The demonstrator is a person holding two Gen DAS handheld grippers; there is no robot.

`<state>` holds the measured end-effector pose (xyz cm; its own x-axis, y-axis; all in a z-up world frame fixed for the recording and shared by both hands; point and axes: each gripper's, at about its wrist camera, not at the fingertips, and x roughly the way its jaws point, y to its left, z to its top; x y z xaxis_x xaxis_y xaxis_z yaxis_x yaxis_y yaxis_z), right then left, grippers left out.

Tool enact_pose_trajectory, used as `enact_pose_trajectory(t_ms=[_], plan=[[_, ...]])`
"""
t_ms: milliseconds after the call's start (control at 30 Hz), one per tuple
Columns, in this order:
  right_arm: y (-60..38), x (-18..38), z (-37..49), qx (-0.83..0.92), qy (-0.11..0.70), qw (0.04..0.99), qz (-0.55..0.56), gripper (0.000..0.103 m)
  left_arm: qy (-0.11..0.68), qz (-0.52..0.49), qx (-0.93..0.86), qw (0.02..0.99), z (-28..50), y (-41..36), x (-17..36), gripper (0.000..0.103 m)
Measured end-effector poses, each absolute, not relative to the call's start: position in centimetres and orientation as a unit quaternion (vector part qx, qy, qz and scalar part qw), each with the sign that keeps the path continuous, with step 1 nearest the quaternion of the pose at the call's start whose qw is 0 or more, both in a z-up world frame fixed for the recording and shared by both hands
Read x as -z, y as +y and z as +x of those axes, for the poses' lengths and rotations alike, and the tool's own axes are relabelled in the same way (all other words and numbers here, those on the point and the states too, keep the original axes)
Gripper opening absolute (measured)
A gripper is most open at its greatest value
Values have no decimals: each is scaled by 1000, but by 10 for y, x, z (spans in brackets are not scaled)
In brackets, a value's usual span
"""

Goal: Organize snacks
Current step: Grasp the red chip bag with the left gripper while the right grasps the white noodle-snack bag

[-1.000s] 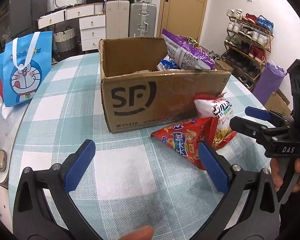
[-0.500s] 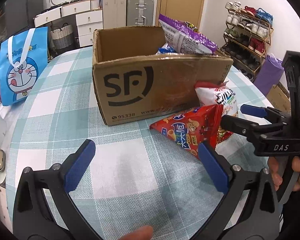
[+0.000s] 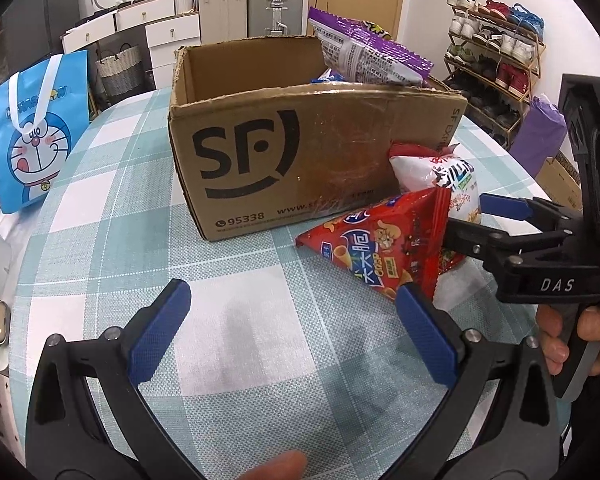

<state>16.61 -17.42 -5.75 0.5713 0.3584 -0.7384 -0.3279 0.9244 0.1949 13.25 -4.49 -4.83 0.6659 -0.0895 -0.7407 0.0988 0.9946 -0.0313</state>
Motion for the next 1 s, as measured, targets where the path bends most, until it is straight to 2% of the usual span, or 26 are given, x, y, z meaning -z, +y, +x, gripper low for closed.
enact_pose_trajectory(t_ms=[300,400,533,1000], plan=[[-171,54,161,-214,410,887,18,73,407,5,55,912,132,-47,49,102],[-171,53,159,-219,406,887,15,58,407,5,55,912,131,-47,49,102],[-174,51,157,-229,400,887,23,49,406,5,57,912,130,-47,48,102],[-188,34,137,-224,381,896,36,47,407,-22,74,910,131,-41,42,102]])
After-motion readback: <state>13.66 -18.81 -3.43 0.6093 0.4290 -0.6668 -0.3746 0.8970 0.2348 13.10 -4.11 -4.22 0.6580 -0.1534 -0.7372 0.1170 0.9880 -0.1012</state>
